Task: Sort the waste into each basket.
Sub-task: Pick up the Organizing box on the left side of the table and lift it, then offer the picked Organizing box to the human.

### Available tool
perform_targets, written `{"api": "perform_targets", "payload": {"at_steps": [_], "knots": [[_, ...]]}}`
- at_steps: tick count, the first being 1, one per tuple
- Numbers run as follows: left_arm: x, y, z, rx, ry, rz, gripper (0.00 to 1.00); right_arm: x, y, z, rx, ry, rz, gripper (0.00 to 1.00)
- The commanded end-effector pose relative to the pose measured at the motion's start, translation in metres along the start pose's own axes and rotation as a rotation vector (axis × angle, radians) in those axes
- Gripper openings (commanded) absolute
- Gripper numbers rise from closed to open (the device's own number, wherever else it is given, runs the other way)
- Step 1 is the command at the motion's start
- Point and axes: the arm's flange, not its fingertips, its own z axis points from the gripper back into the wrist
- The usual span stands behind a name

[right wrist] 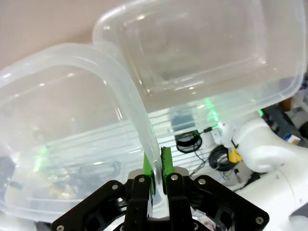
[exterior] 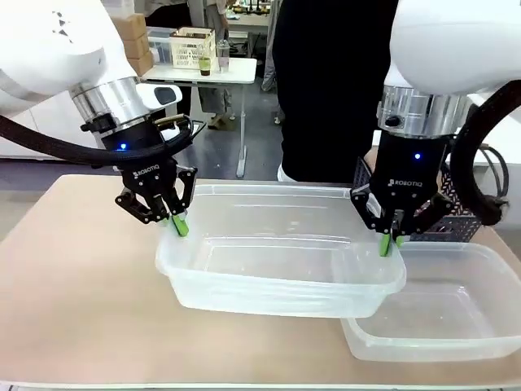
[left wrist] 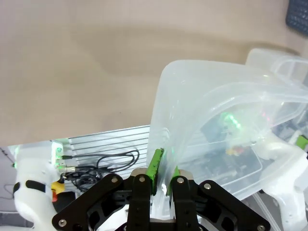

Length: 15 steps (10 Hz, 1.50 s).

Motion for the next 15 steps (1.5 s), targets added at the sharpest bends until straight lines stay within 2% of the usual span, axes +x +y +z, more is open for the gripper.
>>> {"api": "perform_targets", "payload": {"at_steps": [1, 15], "knots": [[-0.0128, -0.0036, 0.0061, -0.019, -0.020, -0.018, 0.07, 0.0061, 0.0060, -0.0004, -0.035, 0.039, 0.016, 0.09], [-0.0128, -0.0036, 0.0061, -0.019, -0.020, -0.018, 0.07, 0.0061, 0.0060, -0.0004, -0.035, 0.039, 0.016, 0.09]]}}
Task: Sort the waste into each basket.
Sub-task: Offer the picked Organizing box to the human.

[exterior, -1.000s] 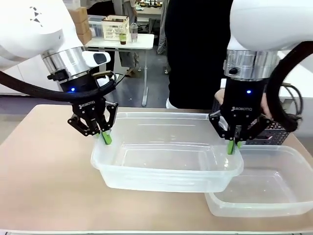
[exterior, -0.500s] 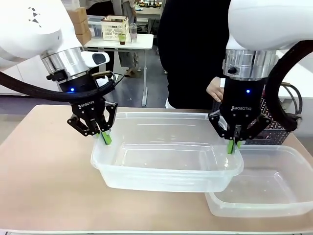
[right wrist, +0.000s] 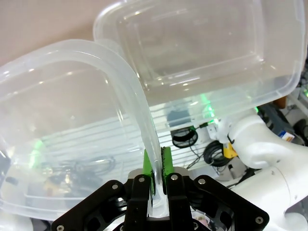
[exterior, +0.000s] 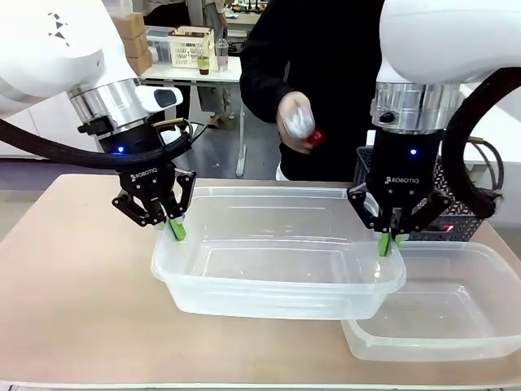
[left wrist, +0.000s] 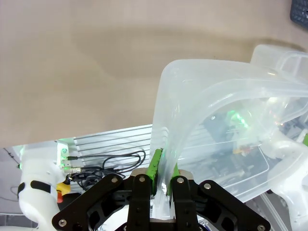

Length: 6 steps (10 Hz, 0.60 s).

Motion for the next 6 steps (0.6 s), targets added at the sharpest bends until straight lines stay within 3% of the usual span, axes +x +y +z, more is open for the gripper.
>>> {"api": "perform_targets", "payload": {"at_steps": [1, 6], "knots": [[-0.0048, -0.0008, 0.0074, -0.048, -0.012, 0.009, 0.07, 0.0042, 0.0013, -0.0011, -0.009, 0.007, -0.008, 0.09], [-0.0048, -0.0008, 0.0074, -0.048, -0.012, 0.009, 0.07, 0.0042, 0.0013, -0.0011, -0.009, 0.007, -0.008, 0.09]]}}
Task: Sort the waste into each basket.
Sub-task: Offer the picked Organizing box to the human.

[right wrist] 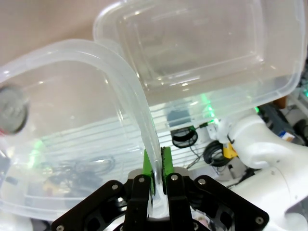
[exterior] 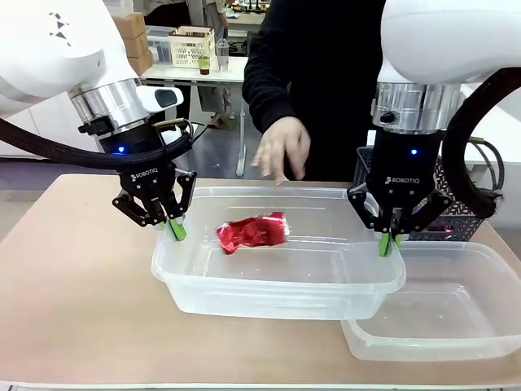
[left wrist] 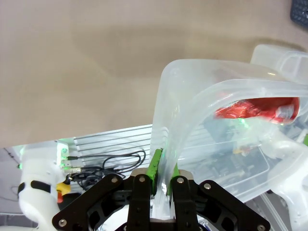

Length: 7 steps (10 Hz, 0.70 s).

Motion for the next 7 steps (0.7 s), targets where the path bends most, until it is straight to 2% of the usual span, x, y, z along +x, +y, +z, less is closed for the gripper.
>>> {"api": "perform_targets", "payload": {"at_steps": [1, 7], "knots": [[-0.0048, -0.0009, 0.0075, -0.048, -0.013, 0.009, 0.07, 0.0043, 0.0013, -0.0012, -0.009, 0.007, -0.008, 0.09], [-0.0048, -0.0009, 0.0075, -0.048, -0.013, 0.009, 0.07, 0.0043, 0.0013, -0.0012, -0.009, 0.007, -0.008, 0.09]]}}
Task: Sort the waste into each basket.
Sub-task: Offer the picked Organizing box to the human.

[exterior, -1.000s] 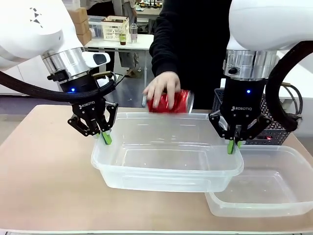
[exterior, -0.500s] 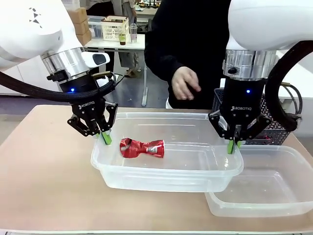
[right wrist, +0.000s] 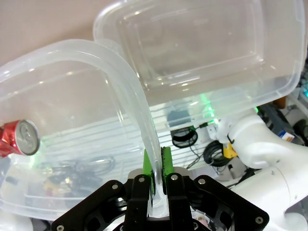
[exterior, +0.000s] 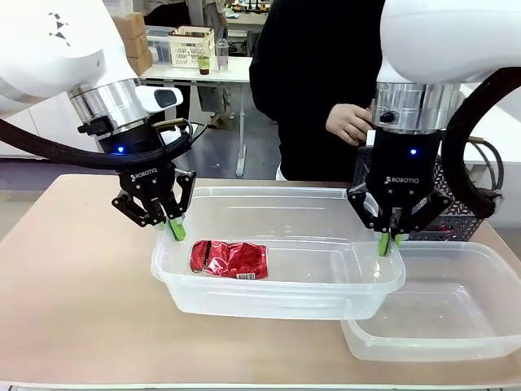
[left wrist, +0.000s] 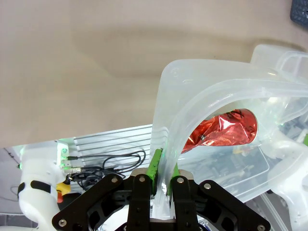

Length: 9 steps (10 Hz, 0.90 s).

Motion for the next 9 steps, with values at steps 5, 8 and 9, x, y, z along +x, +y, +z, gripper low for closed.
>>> {"api": "perform_targets", "payload": {"at_steps": [5, 8, 9], "knots": [[-0.0048, -0.0009, 0.0076, -0.048, -0.013, 0.009, 0.07, 0.0043, 0.0013, -0.0013, -0.009, 0.007, -0.008, 0.09], [-0.0048, -0.0009, 0.0076, -0.048, -0.013, 0.009, 0.07, 0.0043, 0.0013, -0.0013, -0.009, 0.007, -0.008, 0.09], [-0.0048, -0.0009, 0.0076, -0.048, -0.013, 0.009, 0.07, 0.0043, 0.0013, -0.0013, -0.009, 0.007, -0.008, 0.09]]}}
